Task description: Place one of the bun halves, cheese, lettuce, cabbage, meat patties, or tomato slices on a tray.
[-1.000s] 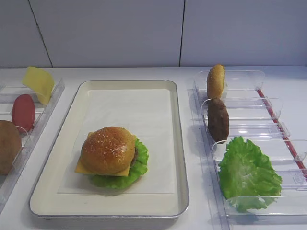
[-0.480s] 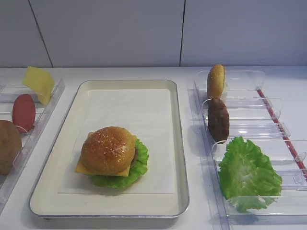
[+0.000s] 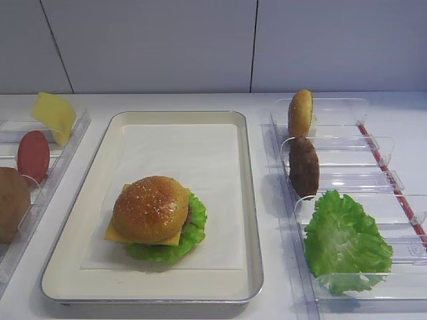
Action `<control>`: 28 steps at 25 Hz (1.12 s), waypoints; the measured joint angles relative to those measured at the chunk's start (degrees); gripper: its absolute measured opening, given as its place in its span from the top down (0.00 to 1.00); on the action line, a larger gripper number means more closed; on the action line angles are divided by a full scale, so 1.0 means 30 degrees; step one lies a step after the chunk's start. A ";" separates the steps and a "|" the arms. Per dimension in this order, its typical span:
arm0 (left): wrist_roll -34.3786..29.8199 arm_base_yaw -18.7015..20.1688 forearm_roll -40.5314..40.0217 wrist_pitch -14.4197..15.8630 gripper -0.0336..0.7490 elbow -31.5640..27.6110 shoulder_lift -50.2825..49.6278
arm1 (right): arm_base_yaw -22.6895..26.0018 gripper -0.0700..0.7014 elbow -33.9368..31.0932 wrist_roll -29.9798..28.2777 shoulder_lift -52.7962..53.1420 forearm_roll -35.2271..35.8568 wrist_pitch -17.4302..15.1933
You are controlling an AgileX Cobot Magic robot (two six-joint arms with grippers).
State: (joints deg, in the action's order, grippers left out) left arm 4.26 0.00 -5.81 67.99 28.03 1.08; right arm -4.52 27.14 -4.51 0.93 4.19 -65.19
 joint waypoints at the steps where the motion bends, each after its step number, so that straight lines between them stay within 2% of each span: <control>1: 0.0000 0.0000 0.0000 0.0000 0.31 0.0000 0.0000 | 0.0000 0.40 0.0000 0.0000 0.0000 0.0000 0.0000; 28: 0.0000 0.0000 0.0000 0.0000 0.31 0.0000 0.0000 | 0.0000 0.40 0.0000 0.0102 0.0000 0.0000 0.0000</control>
State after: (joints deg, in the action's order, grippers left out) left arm 4.26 0.00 -5.81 67.99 28.03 1.08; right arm -4.52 27.14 -4.20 0.93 4.19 -65.19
